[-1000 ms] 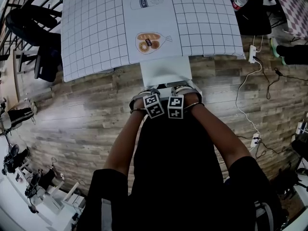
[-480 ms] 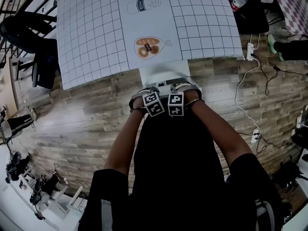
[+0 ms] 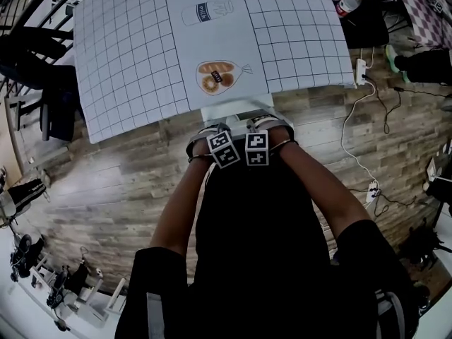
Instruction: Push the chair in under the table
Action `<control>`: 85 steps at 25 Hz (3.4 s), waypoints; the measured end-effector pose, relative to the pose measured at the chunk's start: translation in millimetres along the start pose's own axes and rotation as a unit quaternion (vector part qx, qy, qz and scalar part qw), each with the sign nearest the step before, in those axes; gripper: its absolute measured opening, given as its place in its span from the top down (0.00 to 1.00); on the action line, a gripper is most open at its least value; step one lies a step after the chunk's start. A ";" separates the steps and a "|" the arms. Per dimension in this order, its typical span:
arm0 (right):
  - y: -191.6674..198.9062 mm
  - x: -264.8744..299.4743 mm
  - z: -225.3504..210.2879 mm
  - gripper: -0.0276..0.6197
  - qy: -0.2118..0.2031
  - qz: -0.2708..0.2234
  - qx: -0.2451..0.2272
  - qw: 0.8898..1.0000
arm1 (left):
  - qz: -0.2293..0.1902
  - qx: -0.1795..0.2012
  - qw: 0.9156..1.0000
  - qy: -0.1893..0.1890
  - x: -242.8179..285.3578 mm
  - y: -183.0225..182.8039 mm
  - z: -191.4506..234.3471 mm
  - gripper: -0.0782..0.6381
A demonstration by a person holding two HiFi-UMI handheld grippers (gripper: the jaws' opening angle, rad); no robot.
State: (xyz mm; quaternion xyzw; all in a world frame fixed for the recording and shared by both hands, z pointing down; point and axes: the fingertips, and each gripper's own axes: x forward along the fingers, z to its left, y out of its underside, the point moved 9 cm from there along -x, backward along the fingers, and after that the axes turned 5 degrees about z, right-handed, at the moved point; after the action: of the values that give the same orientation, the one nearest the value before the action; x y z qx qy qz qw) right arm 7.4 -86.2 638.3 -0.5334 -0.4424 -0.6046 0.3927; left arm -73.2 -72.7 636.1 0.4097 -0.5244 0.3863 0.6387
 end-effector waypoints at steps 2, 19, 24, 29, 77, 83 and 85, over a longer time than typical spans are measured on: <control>-1.7 0.5 -8.2 0.85 0.000 0.000 0.002 1.000 | 0.000 0.002 1.000 0.001 -0.8 1.3 8.3 0.75; -11.1 2.9 -61.4 0.85 0.003 0.005 0.015 1.000 | -0.011 0.025 1.000 0.000 -8.7 5.9 62.7 0.76; -11.9 3.2 -67.0 0.84 0.005 0.004 0.015 1.000 | -0.012 0.027 1.000 -0.002 -9.7 5.9 68.0 0.76; -12.4 3.3 -67.4 0.84 0.004 0.004 0.018 1.000 | -0.011 0.028 1.000 -0.001 -8.8 6.4 68.5 0.76; -13.7 5.5 -103.4 0.83 -0.009 -0.001 0.011 1.000 | -0.011 0.005 1.000 0.003 -11.6 6.9 102.4 0.75; -12.1 4.5 -108.0 0.73 -0.046 -0.012 0.031 0.998 | -0.009 0.000 0.999 0.034 -12.0 5.9 106.2 0.69; -11.7 0.5 -108.0 0.75 -0.041 -0.015 0.035 0.998 | -0.023 0.003 0.999 0.027 -15.8 5.2 104.6 0.69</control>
State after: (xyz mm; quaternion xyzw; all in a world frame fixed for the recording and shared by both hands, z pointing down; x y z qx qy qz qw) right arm -35.8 -185.7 633.2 -0.5372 -0.4867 -0.5723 0.3834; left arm -117.3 -168.9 633.1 0.4127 -0.4960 0.3847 0.6600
